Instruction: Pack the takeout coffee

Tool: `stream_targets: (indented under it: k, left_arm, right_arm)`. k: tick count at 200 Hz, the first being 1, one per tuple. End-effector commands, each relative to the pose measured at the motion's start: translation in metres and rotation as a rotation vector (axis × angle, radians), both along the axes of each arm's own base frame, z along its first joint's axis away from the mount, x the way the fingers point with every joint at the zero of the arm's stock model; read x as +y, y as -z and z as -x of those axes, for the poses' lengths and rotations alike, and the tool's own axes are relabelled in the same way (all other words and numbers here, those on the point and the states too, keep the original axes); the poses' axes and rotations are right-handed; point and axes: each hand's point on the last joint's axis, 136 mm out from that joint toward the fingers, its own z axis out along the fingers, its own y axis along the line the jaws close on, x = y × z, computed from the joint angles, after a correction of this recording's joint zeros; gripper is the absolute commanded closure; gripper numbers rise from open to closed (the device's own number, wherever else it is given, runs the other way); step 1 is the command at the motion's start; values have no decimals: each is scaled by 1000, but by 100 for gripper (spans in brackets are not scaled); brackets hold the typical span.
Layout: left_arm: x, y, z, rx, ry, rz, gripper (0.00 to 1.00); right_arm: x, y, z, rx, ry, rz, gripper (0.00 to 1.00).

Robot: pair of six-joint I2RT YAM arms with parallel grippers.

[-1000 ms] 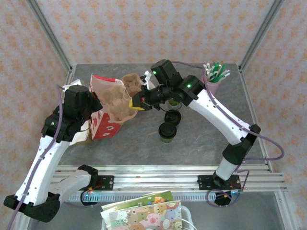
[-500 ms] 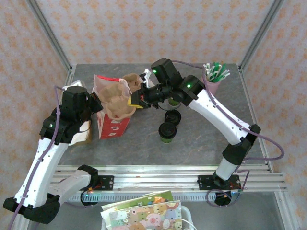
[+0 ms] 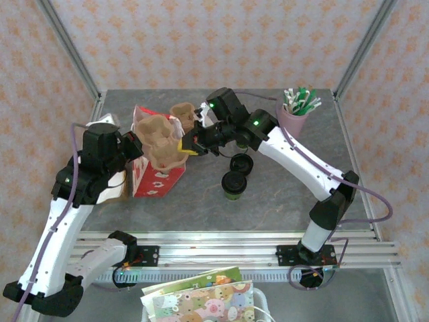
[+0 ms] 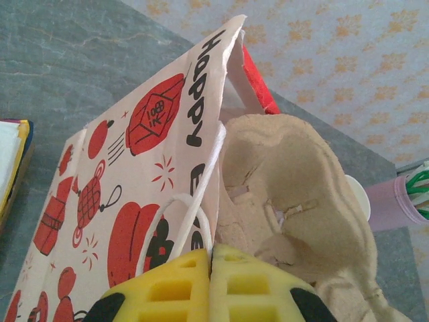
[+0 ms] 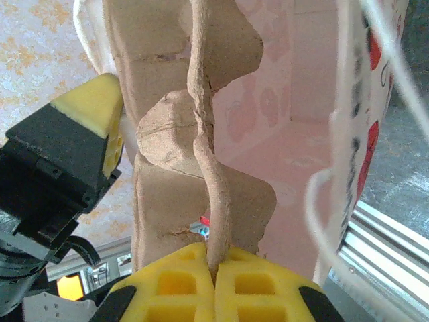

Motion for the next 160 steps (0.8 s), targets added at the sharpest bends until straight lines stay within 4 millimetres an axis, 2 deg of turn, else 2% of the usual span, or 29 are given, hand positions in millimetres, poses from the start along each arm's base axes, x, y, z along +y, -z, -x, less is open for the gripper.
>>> stream_targets:
  k: [1,53,86,115,160]
  left_arm:
    - [11,-9,2,-47,-47,-15,100]
    - [6,-10,-8,-101,-41,8,100]
    - [3,-2,-12,-92,-30,14,100]
    - [-12,4,-13,-78,37,67,100]
    - [-24,4,-3,-44,119,79,100]
  right_arm:
    - [-2,-8,2,-8,-3,-22,100]
    - [-8,-15,10,27,-18,-50,100]
    - [-13,-20,8,28,-3,-60,100]
    - [-10,-13,-7,19,46,-59,100]
    - [1,-9,-42,-45,134,-26,100]
